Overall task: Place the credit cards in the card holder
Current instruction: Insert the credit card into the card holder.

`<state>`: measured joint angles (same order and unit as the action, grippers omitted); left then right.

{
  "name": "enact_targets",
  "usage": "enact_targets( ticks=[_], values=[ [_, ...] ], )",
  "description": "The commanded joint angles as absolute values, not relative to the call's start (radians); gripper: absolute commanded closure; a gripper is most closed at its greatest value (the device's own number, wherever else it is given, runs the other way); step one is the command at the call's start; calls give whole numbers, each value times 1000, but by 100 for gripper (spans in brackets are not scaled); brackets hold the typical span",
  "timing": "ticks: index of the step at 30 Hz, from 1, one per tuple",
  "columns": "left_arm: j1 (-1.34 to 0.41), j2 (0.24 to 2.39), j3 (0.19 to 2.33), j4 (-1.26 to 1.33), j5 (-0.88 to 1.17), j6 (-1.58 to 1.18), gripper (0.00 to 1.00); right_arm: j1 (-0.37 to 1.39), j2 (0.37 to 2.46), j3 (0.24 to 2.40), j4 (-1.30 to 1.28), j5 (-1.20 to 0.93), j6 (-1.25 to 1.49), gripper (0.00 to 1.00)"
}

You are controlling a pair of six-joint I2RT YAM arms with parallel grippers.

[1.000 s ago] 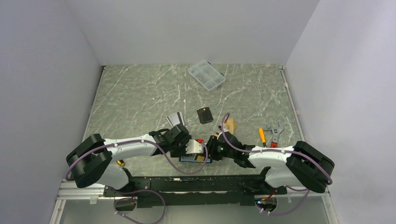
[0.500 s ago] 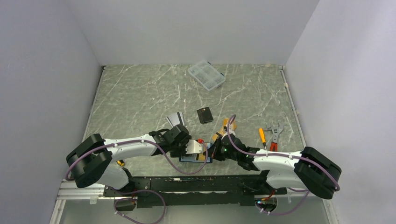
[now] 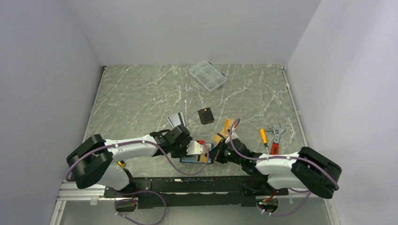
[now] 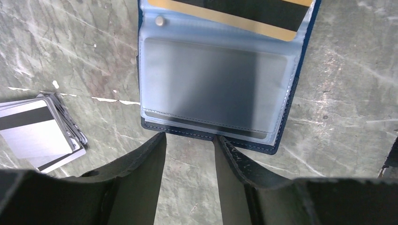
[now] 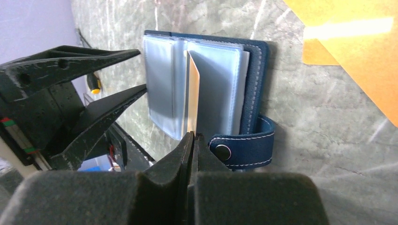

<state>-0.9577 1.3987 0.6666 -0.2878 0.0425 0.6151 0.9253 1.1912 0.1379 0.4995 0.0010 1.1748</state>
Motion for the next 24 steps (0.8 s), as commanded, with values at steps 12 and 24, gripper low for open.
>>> enact_targets(
  ticks=[12,24],
  values=[
    [-968,1465,645,-407,56,597,54,924,1372,73,871,-63,1144,100],
    [-973,1458,640,-408,45,600,54,904,1484,61,975,-99,1163,100]
  ],
)
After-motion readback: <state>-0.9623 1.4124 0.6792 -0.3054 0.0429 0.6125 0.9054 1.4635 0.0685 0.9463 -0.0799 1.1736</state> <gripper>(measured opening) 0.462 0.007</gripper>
